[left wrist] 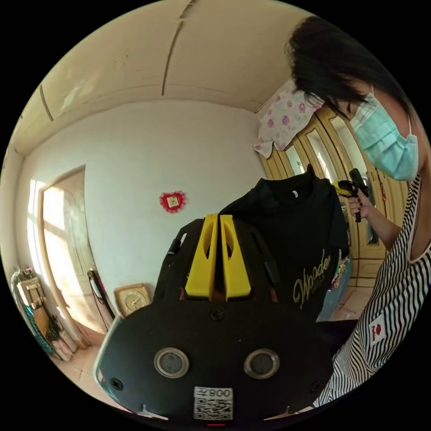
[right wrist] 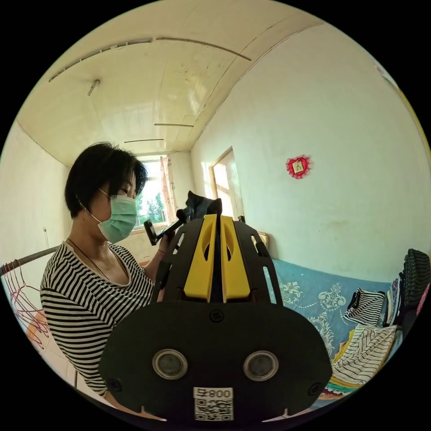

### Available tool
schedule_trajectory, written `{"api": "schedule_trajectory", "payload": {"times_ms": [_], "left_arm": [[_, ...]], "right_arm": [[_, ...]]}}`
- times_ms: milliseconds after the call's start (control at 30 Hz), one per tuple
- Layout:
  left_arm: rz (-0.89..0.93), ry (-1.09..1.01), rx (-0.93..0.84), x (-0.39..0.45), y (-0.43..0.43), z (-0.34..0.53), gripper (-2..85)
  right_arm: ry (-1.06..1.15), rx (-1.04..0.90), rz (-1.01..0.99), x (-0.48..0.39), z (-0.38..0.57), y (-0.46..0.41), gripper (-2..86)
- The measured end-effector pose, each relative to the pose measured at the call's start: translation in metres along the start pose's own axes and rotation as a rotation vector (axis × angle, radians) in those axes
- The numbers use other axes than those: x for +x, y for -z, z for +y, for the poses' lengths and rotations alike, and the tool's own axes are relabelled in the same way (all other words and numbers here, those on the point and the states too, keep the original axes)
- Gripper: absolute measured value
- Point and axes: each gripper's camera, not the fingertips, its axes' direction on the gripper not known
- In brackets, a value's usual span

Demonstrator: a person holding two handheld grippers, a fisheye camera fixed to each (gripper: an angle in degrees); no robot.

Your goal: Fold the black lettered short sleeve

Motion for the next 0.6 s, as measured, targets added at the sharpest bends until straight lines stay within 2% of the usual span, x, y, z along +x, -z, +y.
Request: {"api": "schedule_trajectory", "payload": {"times_ms": [167,367,467,600], "left_arm": [[-0.073,-0.067,-0.011,0.003,-0.005,-0.01,0.6],[-0.063,-0.059,-0.112,-0.012,-0.065,0.002,0.5],[-0.076,-0.072,-0.178,-0.021,-0.116,0.014,0.5],[-0.064,-0.045,-0.287,-0.051,-0.226,0.042,0.5]], "right_arm": [[0.02,0.002,0.009,-0.005,0.036,-0.026,0.9],[-0.055,-0.04,0.033,0.036,0.096,-0.088,0.8],[-0.088,-0.09,0.073,0.071,0.126,-0.131,0.9],[-0.175,-0.157,0.083,0.154,0.173,-0.21,0.9]]}}
